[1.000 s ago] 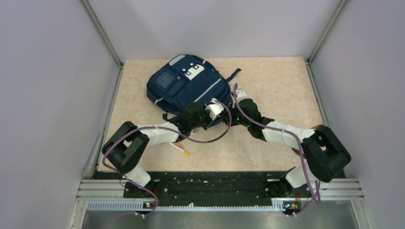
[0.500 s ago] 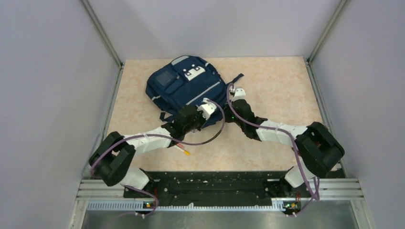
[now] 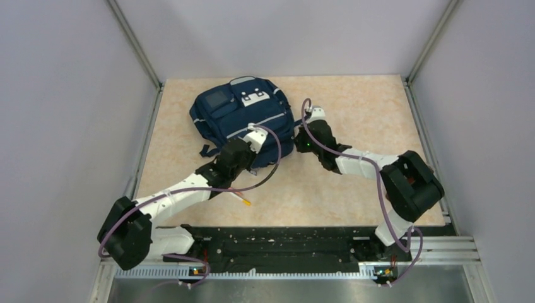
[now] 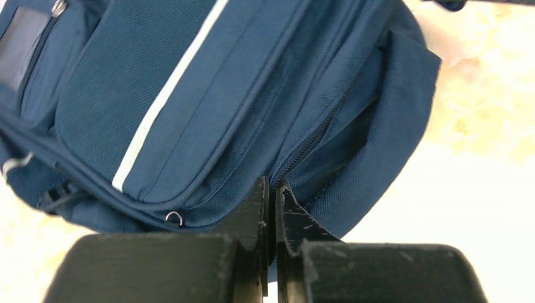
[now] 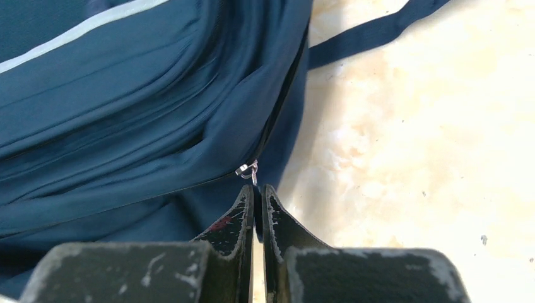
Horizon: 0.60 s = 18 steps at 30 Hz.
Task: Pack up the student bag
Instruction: Zip the student bag at the center of the board.
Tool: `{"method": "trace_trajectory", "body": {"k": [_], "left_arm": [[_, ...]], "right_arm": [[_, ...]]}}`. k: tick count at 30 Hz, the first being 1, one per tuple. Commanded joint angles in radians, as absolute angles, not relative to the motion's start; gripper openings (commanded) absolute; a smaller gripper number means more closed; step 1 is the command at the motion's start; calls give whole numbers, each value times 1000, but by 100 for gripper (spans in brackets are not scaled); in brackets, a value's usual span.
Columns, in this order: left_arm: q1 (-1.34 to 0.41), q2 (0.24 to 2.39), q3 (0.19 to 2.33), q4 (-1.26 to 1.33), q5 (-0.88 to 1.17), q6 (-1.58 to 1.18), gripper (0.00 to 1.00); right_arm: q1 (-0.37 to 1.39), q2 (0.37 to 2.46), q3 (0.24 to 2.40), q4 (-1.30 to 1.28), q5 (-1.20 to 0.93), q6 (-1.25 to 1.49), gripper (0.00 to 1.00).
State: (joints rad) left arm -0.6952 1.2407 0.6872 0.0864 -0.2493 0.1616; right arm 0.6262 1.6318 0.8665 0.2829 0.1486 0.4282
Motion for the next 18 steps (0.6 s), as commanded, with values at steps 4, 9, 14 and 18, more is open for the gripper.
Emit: {"method": "trace_trajectory", "body": {"k": [4, 9, 14, 18], "left_arm": [[-614, 1067, 762, 37, -485, 79, 0], [-487, 1002, 755, -11, -413, 12, 0], [-406, 936, 742, -50, -369, -63, 0], [-368, 895, 740, -84, -331, -90, 0]], "right_arm": [[528, 1702, 930, 267, 133, 408, 0], [501, 1770, 993, 302, 49, 376, 0], [491, 1854, 1075, 351, -14, 370, 0], [490, 1928, 1150, 370, -27, 357, 0]]}}
